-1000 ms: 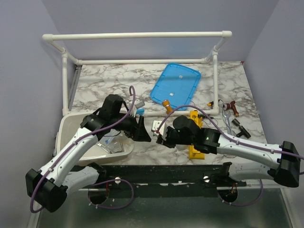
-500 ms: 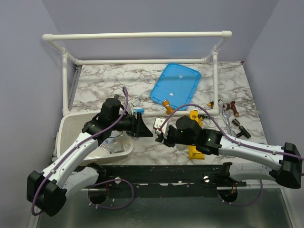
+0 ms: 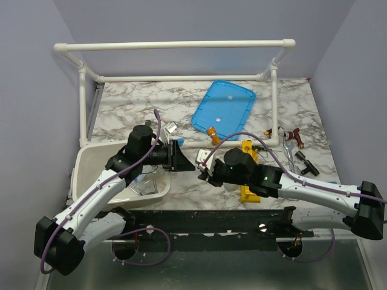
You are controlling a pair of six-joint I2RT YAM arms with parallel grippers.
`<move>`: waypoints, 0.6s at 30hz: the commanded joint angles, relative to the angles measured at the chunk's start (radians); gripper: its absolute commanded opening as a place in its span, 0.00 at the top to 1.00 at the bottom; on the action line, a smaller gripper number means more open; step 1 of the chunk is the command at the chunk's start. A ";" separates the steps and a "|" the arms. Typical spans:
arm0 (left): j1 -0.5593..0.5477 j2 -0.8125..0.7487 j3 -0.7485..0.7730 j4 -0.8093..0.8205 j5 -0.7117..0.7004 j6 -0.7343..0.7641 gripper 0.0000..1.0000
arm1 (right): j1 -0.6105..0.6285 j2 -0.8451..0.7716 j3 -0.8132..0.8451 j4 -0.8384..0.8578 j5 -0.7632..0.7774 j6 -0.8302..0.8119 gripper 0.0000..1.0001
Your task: Organize the chemistry lab equipment
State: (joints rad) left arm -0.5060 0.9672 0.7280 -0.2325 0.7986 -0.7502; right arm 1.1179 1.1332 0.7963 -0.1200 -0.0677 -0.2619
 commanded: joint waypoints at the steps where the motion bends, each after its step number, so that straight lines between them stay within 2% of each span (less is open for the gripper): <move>1: 0.003 0.005 -0.013 0.006 0.011 0.000 0.72 | -0.001 -0.003 -0.014 0.041 0.032 0.008 0.80; 6: 0.003 0.008 -0.024 0.001 0.011 0.003 0.64 | 0.000 0.002 -0.010 0.051 0.034 0.018 0.80; 10: 0.004 0.012 -0.027 0.008 0.011 0.001 0.64 | -0.001 0.008 -0.006 0.054 0.031 0.023 0.80; 18: 0.003 0.011 -0.025 -0.010 -0.001 0.017 0.87 | -0.001 0.024 -0.001 0.052 0.042 0.024 0.80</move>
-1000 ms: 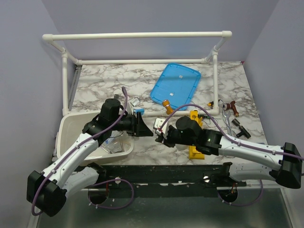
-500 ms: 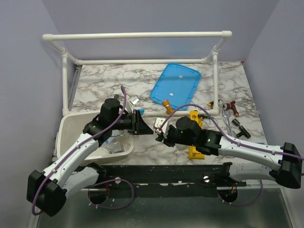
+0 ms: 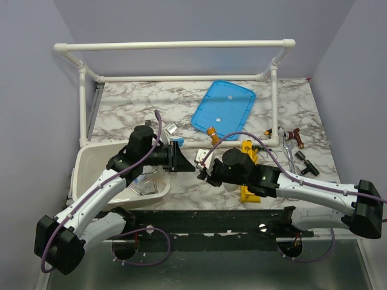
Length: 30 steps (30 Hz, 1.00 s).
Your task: Organize the chemistry lab equipment
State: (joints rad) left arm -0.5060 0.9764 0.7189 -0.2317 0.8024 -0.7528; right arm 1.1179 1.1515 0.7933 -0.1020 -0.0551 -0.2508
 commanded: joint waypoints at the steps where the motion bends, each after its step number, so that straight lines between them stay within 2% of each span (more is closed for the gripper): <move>1: 0.003 0.002 -0.014 -0.020 -0.011 0.026 0.89 | -0.001 0.005 0.001 0.038 0.035 0.016 0.78; 4: 0.004 -0.004 -0.009 -0.048 -0.038 0.050 0.92 | -0.001 0.005 -0.006 0.059 0.050 0.035 0.68; 11: 0.003 -0.022 0.009 -0.064 -0.094 0.074 0.97 | 0.000 -0.006 -0.028 0.115 0.110 0.100 0.38; 16: 0.003 -0.022 0.043 -0.074 -0.177 0.099 0.97 | 0.000 -0.030 -0.015 0.063 0.114 0.153 0.33; 17: 0.003 -0.022 0.049 -0.074 -0.192 0.103 0.97 | -0.001 -0.040 -0.018 0.065 0.116 0.167 0.29; 23: -0.004 0.005 0.081 -0.075 -0.230 0.109 0.98 | -0.024 -0.094 -0.042 0.089 0.246 0.221 0.23; 27: -0.056 0.007 0.115 -0.087 -0.273 0.123 0.99 | -0.151 -0.144 -0.068 0.165 0.262 0.326 0.21; 30: -0.127 0.004 0.172 -0.129 -0.351 0.157 0.99 | -0.298 -0.168 -0.081 0.181 0.302 0.397 0.19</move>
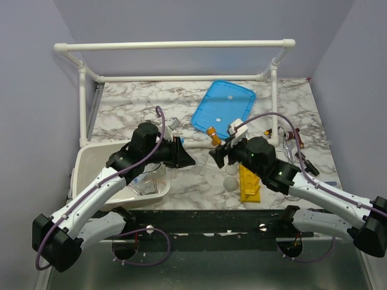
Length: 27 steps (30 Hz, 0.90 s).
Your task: Organize the chemistry lab equipment
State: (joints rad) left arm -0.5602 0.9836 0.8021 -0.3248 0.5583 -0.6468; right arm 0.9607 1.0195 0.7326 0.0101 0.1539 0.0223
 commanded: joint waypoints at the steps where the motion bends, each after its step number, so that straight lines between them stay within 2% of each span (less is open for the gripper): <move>1: -0.099 -0.002 0.114 -0.053 -0.145 0.068 0.99 | -0.188 -0.039 -0.023 0.069 0.115 0.141 0.19; 3: -0.157 0.008 0.159 -0.079 -0.202 0.093 0.99 | -0.276 -0.041 -0.024 0.056 0.181 0.175 0.19; 7: -0.255 0.064 0.248 -0.126 -0.226 0.140 0.99 | -0.409 -0.030 -0.008 0.020 0.301 0.210 0.18; 13: -0.406 0.227 0.439 -0.287 -0.321 0.251 0.99 | -0.526 -0.008 0.018 -0.002 0.352 0.238 0.18; 18: -0.482 0.331 0.571 -0.369 -0.351 0.309 0.99 | -0.574 0.000 0.008 -0.006 0.334 0.243 0.18; 27: -0.555 0.480 0.754 -0.464 -0.351 0.363 0.99 | -0.599 -0.020 -0.067 -0.008 0.330 0.250 0.18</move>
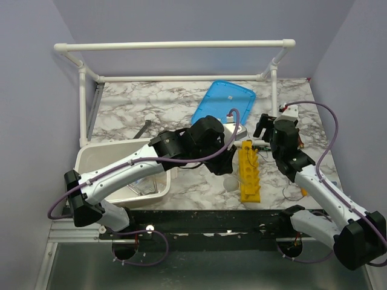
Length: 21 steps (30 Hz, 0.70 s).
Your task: Organize the chemistry lab equipment
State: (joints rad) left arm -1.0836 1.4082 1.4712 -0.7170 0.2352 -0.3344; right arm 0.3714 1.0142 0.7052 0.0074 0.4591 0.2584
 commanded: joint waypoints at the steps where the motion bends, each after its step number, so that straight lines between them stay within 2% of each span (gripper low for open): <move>1: -0.038 0.071 0.104 -0.086 -0.035 0.060 0.99 | -0.011 -0.020 -0.044 -0.006 0.040 0.016 0.18; 10: -0.102 0.214 0.256 -0.148 -0.089 0.090 0.99 | -0.011 -0.201 -0.118 -0.020 0.136 0.013 0.18; 16: -0.123 0.289 0.340 -0.216 -0.153 0.117 0.99 | -0.011 -0.331 -0.139 -0.039 0.125 0.025 0.18; 21: -0.136 0.361 0.433 -0.289 -0.197 0.146 0.99 | -0.011 -0.333 -0.134 -0.063 0.122 0.026 0.18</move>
State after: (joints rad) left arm -1.2034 1.7210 1.8221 -0.9230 0.1047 -0.2298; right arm 0.3649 0.6785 0.5804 -0.0212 0.5541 0.2729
